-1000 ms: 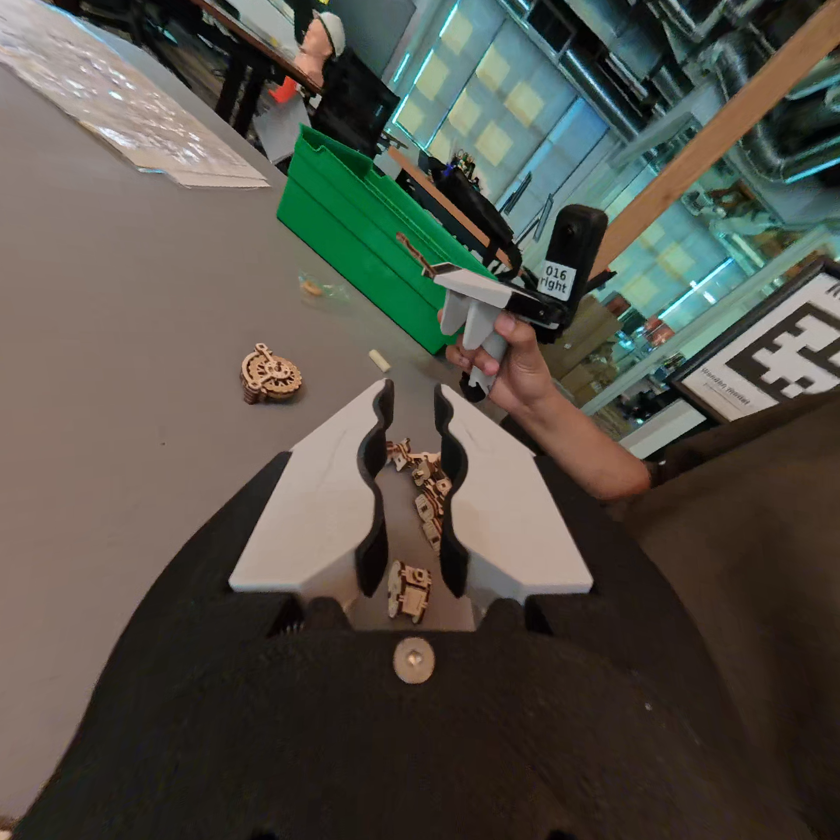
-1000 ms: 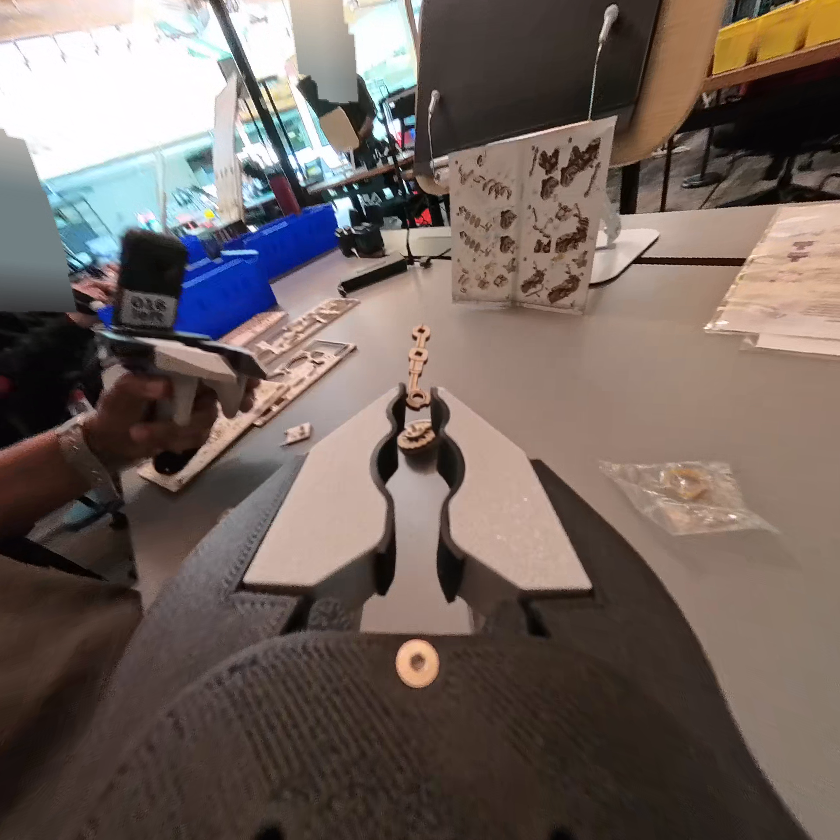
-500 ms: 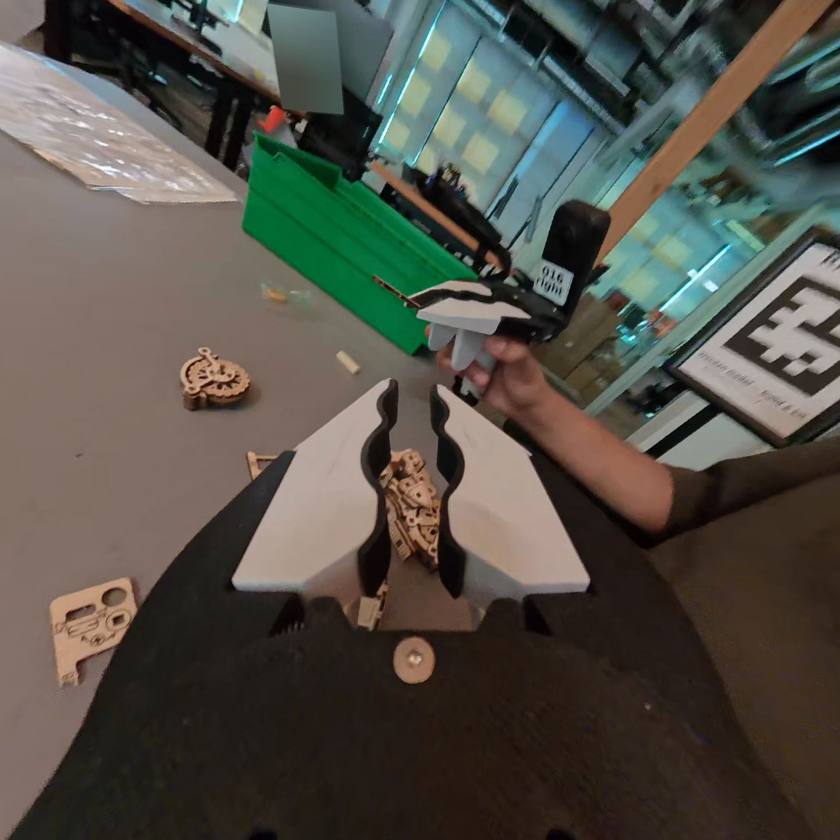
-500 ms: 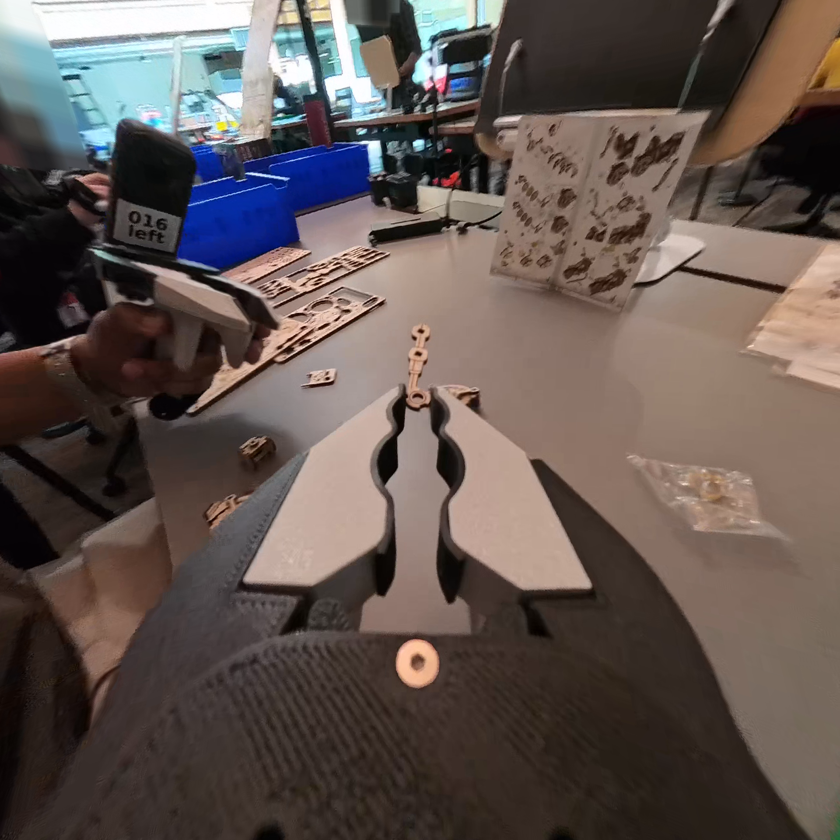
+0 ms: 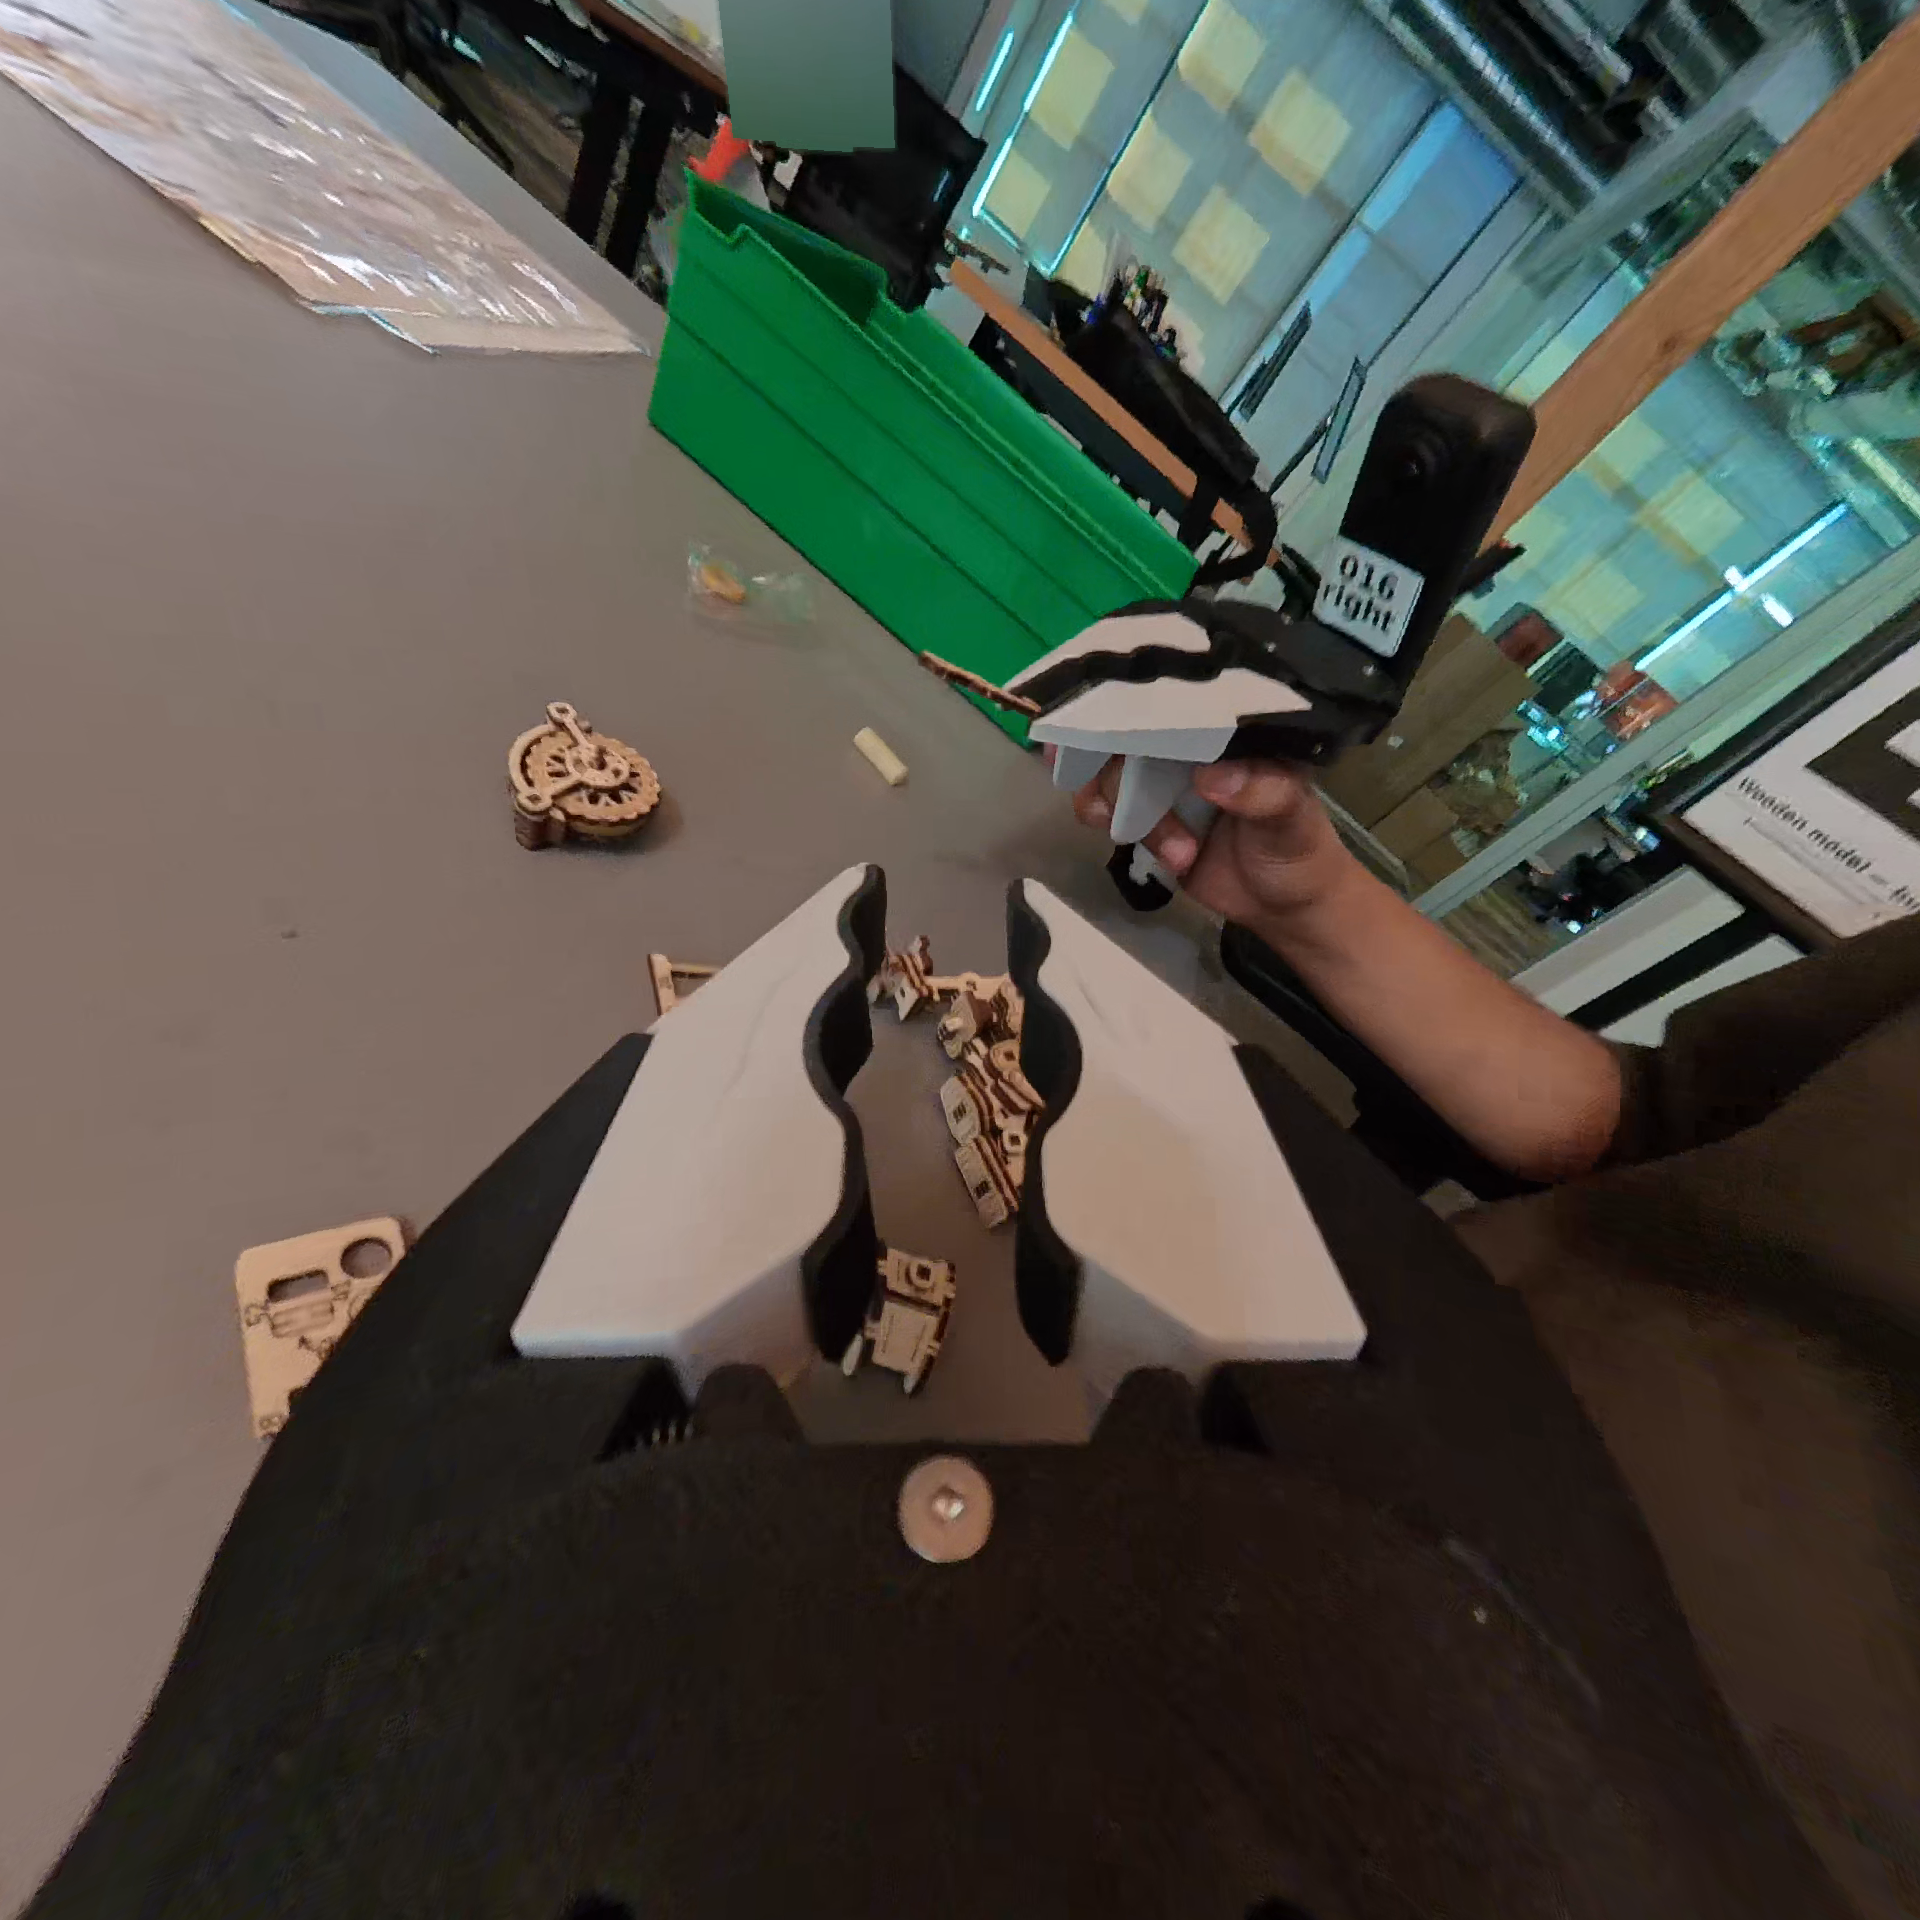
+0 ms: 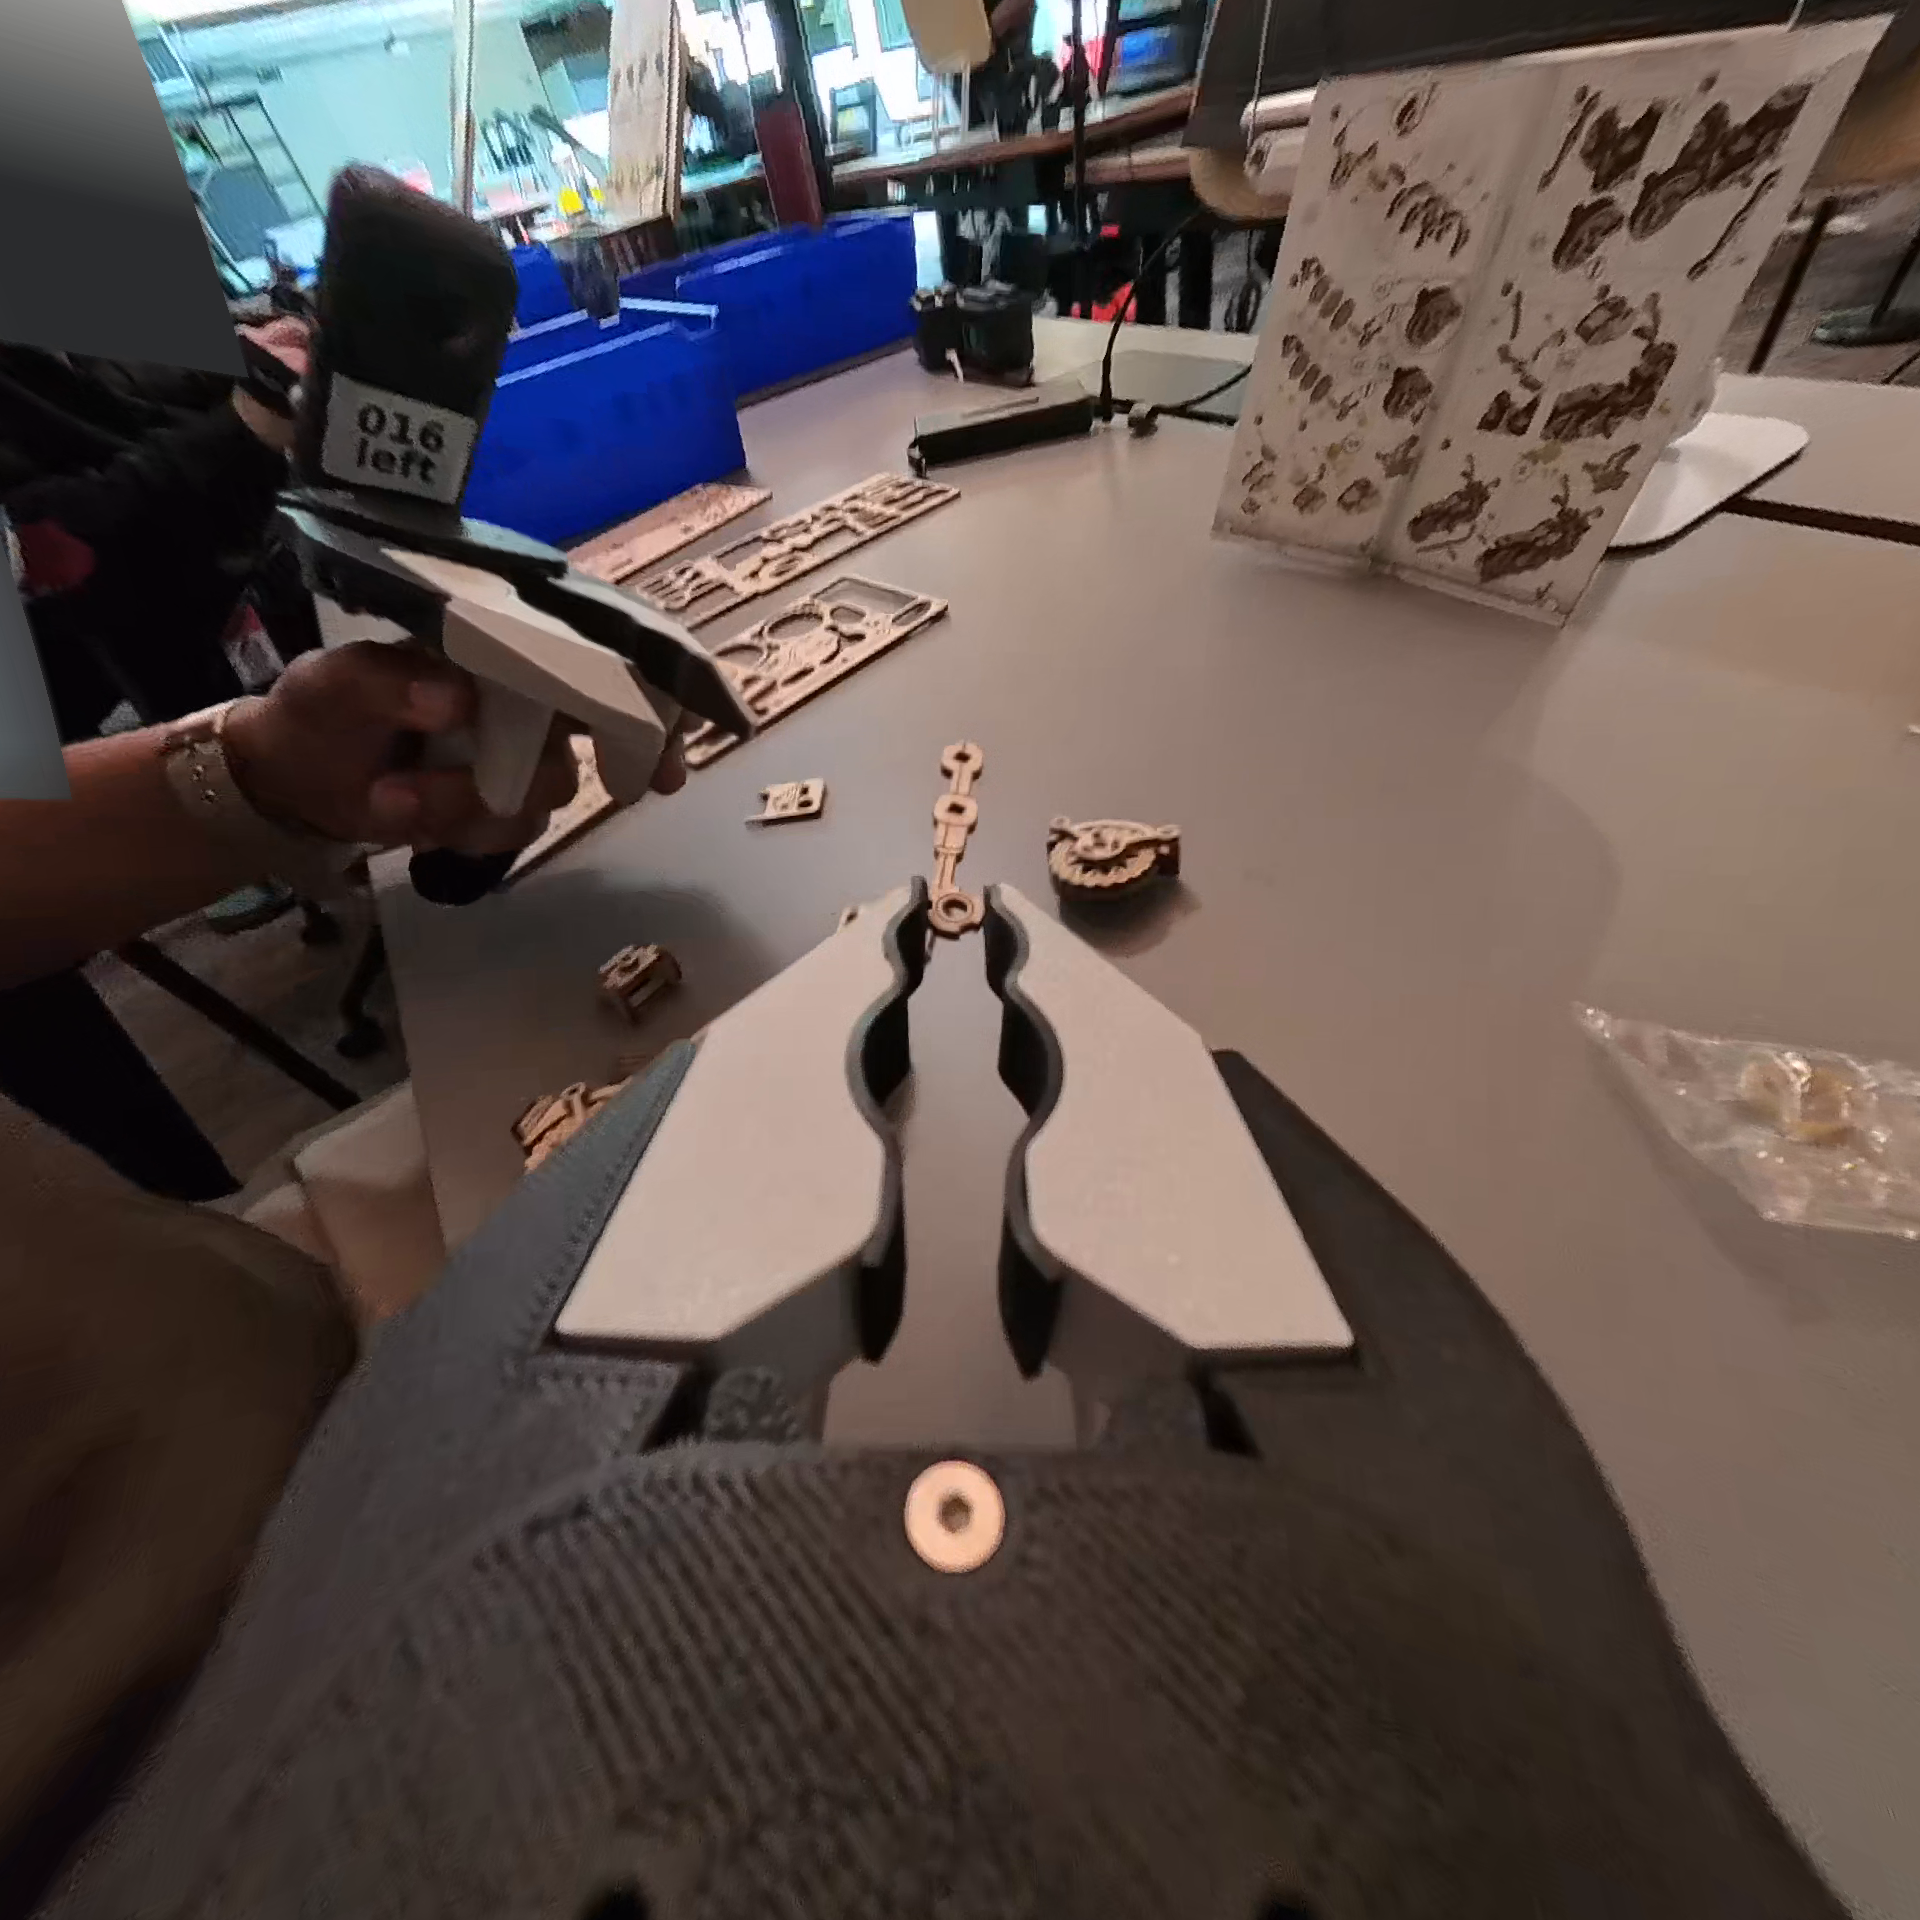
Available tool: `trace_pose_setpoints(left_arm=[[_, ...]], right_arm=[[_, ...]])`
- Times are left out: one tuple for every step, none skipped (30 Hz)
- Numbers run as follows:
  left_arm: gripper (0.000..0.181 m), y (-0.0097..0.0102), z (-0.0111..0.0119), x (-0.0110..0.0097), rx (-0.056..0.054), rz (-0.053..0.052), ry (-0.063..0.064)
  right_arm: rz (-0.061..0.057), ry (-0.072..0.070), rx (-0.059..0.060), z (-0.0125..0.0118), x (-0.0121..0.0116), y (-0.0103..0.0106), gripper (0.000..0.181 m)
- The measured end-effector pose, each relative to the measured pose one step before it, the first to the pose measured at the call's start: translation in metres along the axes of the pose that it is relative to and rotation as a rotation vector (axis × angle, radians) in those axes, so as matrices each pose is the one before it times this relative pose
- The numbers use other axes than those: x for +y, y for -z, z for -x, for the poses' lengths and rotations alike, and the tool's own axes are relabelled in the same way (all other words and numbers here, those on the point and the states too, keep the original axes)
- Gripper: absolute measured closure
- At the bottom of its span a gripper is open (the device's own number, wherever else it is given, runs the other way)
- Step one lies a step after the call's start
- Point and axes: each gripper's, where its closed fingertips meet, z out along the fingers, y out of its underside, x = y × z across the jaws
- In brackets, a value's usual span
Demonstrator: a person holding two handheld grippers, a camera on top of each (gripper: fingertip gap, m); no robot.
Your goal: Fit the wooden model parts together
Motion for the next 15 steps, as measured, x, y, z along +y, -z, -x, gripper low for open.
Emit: trace_pose_setpoints(left_arm=[[0.161, -0.00006, 0.00299, -0.00511, 0.0106, -0.0205, 0.0089], [0.161, -0.00082, 0.00678, -0.00386, -0.0034, -0.0122, 0.0178], [0.159, -0.00050, 0.00620, -0.00289, -0.0054, 0.0104, 0.0384], [0.158, 0.00099, -0.00018, -0.00530, 0.0223, -0.0010, 0.0223], [0.159, 0.00254, -0.00107, -0.00808, 0.0195, -0.0320, -0.0056], [0.161, 0.00236, 0.00344, -0.00819, -0.0071, -0.0422, -0.0159], [0.162, 0.00077, 0.00473, -0.00606, -0.0105, -0.0254, -0.0096], [0.162, -0.00143, 0.00228, -0.00278, 0.0096, 0.0001, 0.0016], [0.162, -0.00298, 0.00201, 0.00017, 0.0146, 0.0171, 0.0103], [0.162, -0.00340, 0.00260, 0.00170, 0.0070, 0.0210, 0.0105], [0.161, -0.00333, 0.00199, 0.00242, 0.0025, 0.0166, 0.0026], [0.161, -0.00282, 0.00164, 0.00293, -0.0044, 0.0155, -0.0046], [0.161, -0.00216, 0.00088, 0.00301, -0.0102, 0.0146, -0.0108], [0.161, -0.00108, 0.00013, 0.00364, -0.0145, 0.0144, -0.0172], [0.161, -0.00010, 0.00039, 0.00527, -0.0208, 0.0209, -0.0212]], right_arm=[[-0.0210, 0.0046, 0.0035, -0.00453, -0.00392, -0.00228, 0.172], [-0.0075, 0.0028, 0.0038, -0.00604, -0.00285, -0.00411, 0.172], [0.0135, -0.0029, -0.0060, -0.00469, -0.00110, -0.00468, 0.172], [0.0153, 0.0038, -0.0108, -0.00274, -0.00082, -0.00393, 0.172], [0.0004, 0.0110, 0.0033, -0.00331, -0.00123, -0.00254, 0.172], [-0.0040, 0.0026, 0.0052, -0.00268, -0.00134, -0.00189, 0.172], [-0.0082, -0.0038, -0.0065, -0.00002, -0.00371, -0.00183, 0.172], [-0.0204, 0.0062, -0.0119, 0.00189, -0.00710, -0.00180, 0.173], [-0.0147, 0.0156, -0.0146, 0.00319, -0.00661, -0.00224, 0.173], [0.0028, 0.0236, -0.0151, 0.00345, -0.00205, -0.00256, 0.172], [0.0224, 0.0277, -0.0095, 0.00231, 0.00322, -0.00244, 0.172], [0.0347, 0.0265, -0.0017, 0.00121, 0.00710, -0.00146, 0.172], [0.0370, 0.0165, 0.0001, 0.00163, 0.00798, -0.00034, 0.172], [0.0317, 0.0057, -0.0017, 0.00283, 0.00627, 0.00100, 0.172], [0.0246, 0.0023, -0.0004, 0.00379, 0.00393, 0.00211, 0.172]])
